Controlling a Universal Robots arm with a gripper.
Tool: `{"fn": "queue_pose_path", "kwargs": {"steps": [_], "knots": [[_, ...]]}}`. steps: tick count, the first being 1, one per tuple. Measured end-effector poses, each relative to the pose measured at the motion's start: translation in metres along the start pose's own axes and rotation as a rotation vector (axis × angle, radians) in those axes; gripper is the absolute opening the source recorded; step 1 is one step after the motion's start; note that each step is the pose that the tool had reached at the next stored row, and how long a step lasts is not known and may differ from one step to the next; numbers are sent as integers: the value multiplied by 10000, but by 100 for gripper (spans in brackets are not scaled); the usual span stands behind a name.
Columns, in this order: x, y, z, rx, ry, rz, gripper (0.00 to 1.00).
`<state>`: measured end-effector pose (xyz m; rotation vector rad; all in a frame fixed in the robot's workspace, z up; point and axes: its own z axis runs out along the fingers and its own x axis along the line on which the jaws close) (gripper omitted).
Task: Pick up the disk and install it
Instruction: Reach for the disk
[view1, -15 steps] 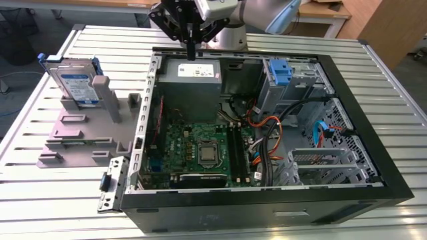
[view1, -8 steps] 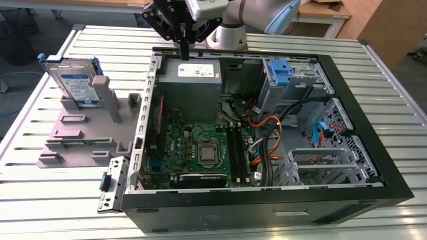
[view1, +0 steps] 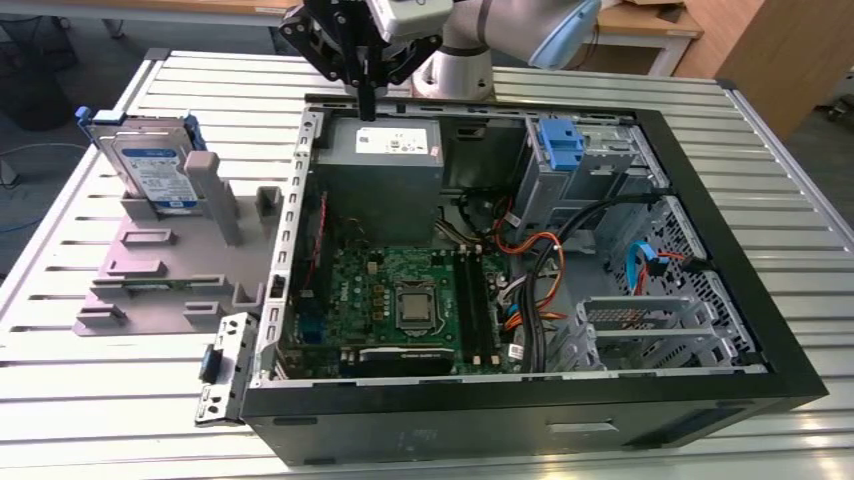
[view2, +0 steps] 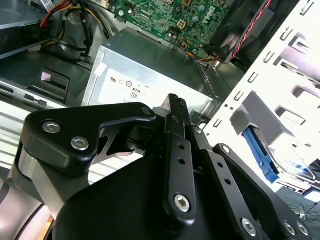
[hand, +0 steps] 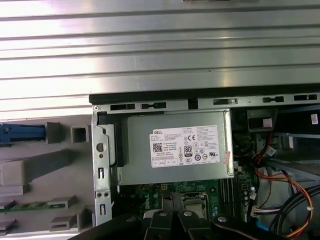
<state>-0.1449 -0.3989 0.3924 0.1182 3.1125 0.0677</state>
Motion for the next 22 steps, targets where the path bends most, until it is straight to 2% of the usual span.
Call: {"fn": "queue_pose_path", "kwargs": {"steps": [8, 22], "knots": [[114, -9, 2, 0, -1, -1, 11], [410, -32, 3, 1, 0, -1, 11]]}}
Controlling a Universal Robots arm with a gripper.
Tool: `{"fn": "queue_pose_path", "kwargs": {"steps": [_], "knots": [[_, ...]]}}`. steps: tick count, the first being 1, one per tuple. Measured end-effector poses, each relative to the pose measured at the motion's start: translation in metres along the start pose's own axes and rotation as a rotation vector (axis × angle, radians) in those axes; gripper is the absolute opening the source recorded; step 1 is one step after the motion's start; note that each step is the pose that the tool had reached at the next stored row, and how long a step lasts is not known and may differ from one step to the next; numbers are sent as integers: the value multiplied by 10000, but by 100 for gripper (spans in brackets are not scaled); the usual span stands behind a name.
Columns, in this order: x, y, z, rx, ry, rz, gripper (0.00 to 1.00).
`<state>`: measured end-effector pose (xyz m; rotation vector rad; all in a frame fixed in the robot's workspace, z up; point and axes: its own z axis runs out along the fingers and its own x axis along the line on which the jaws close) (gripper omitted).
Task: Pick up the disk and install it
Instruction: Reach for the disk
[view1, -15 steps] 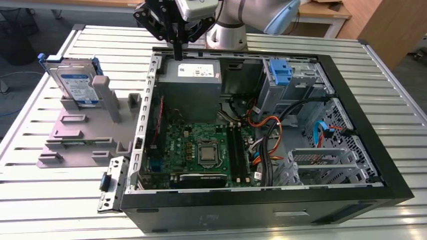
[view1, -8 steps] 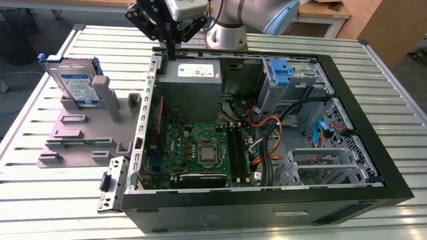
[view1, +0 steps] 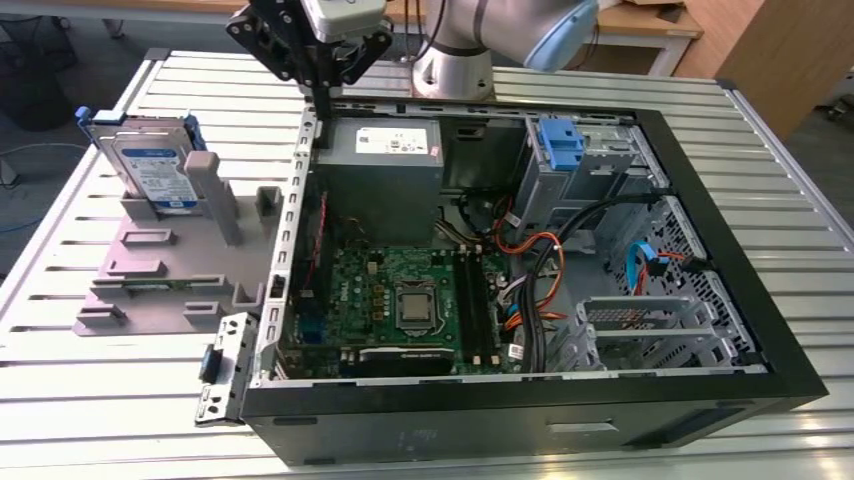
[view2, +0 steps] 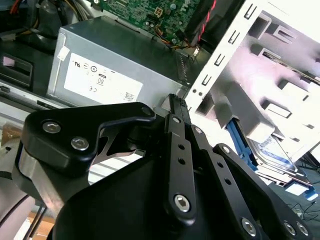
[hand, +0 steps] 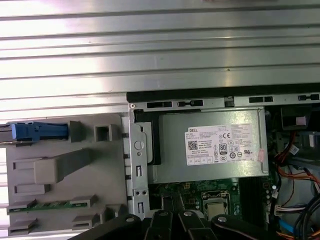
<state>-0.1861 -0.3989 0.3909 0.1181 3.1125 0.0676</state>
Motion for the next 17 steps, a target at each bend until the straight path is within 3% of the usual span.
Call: {"fn": "queue_pose_path", "kwargs": {"steps": [17], "knots": [[303, -23, 0, -1, -1, -1, 11]]}}
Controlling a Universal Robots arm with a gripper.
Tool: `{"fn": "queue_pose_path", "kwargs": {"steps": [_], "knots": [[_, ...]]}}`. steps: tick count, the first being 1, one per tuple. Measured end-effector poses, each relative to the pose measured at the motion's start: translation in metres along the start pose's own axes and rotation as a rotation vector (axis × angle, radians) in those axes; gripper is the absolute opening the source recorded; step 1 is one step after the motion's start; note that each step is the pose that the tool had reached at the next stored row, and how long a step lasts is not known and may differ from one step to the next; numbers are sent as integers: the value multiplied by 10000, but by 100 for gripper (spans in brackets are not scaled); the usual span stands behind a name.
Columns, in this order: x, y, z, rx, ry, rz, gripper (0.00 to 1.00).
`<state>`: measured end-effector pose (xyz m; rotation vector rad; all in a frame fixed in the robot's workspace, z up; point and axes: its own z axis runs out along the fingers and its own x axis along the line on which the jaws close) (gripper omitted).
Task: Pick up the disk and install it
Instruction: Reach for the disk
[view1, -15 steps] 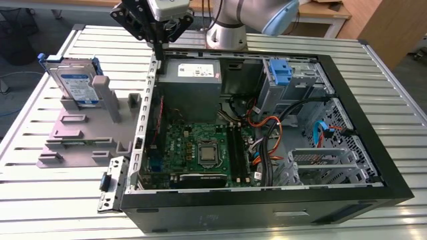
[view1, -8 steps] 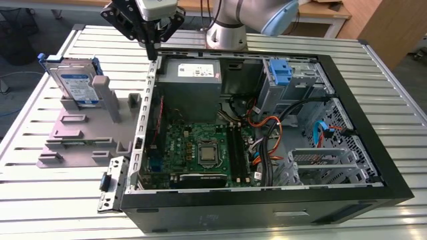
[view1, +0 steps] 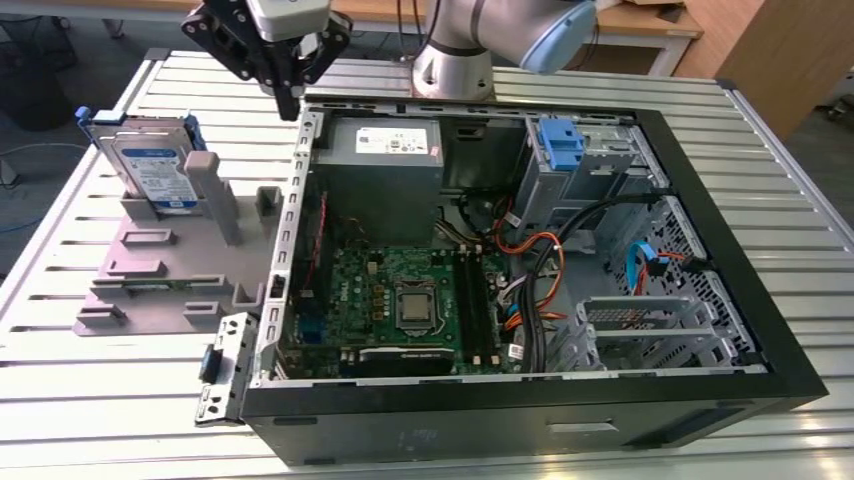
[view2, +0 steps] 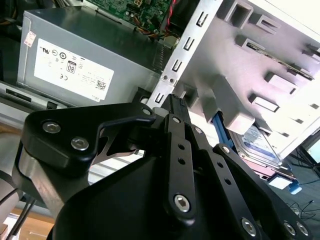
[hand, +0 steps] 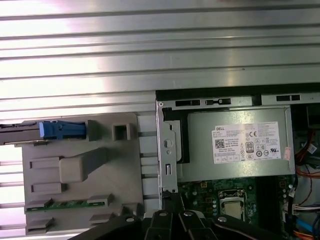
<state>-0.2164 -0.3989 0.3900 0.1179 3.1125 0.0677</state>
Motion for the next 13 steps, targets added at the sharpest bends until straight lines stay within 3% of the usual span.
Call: {"fn": "queue_pose_path", "kwargs": {"steps": [13], "knots": [[243, -19, 3, 0, 0, 1, 11]]}}
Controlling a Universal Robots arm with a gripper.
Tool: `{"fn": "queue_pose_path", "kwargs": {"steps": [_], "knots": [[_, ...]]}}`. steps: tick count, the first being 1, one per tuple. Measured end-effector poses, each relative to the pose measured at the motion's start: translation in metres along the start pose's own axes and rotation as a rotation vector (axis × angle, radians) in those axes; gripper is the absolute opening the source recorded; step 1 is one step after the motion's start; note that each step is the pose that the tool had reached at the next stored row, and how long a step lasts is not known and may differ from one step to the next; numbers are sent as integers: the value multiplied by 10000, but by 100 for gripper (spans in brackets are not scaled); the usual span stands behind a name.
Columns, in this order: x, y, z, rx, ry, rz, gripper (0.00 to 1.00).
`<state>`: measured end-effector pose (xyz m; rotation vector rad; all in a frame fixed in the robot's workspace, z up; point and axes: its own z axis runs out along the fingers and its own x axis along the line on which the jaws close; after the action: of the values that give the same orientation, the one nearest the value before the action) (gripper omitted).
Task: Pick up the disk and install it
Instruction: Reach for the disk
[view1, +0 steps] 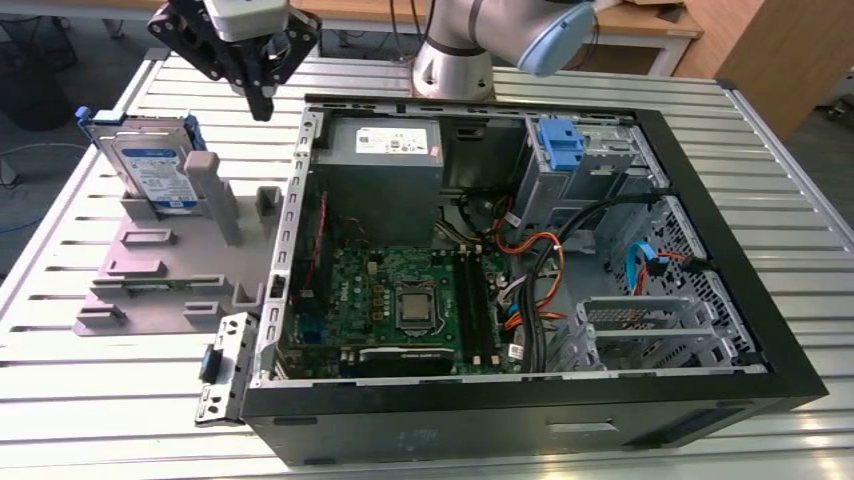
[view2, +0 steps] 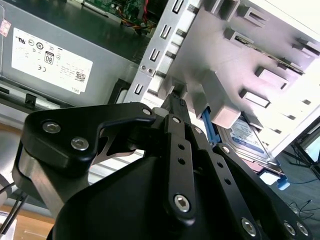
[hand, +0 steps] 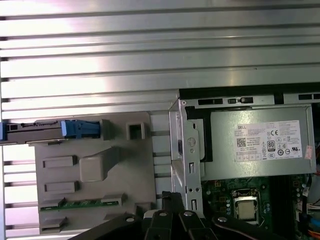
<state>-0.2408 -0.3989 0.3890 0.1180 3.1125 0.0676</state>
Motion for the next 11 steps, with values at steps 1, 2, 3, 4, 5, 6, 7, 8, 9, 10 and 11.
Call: {"fn": "queue_pose_path", "kwargs": {"steps": [1, 2, 3, 4, 5, 6, 7, 8, 9, 10, 11], "knots": [[19, -1, 0, 0, 0, 1, 11], [35, -2, 0, 0, 0, 1, 11], [50, -4, 1, -1, 0, 0, 11], [66, -5, 0, 0, 0, 1, 11], [80, -6, 1, 0, 0, 0, 11], [92, -7, 1, -1, -1, 0, 11], [101, -8, 0, 0, 0, 0, 11], [105, -8, 0, 0, 0, 1, 11], [105, -8, 1, 0, 0, -1, 11], [105, -8, 0, 0, 0, -2, 11], [106, -8, 0, 1, 1, -1, 11]]}}
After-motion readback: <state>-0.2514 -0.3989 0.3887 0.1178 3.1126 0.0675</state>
